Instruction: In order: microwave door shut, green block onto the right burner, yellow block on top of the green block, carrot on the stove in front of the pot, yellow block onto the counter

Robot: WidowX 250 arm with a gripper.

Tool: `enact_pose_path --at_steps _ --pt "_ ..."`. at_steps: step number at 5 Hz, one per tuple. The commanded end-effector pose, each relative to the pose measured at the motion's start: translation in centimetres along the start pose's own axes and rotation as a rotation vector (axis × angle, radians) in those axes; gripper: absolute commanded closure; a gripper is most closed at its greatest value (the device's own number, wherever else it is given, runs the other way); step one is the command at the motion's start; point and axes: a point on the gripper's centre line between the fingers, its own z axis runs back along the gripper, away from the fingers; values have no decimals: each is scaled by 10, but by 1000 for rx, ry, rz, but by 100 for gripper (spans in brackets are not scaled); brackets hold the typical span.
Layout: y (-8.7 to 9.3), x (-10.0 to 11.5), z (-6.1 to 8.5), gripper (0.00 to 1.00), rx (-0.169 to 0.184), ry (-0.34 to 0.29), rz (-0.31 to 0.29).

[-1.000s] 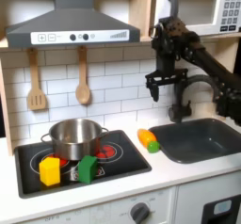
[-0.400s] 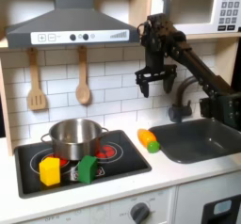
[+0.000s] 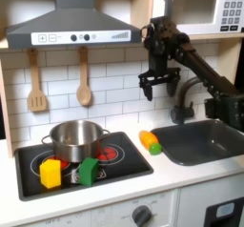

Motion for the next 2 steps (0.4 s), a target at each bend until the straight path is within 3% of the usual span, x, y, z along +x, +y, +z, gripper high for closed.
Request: enact_pose_path --at_steps 1,2 --pt "0 -25 13 0 -27 -18 24" --pt "5 -43 24 0 -29 -32 48"
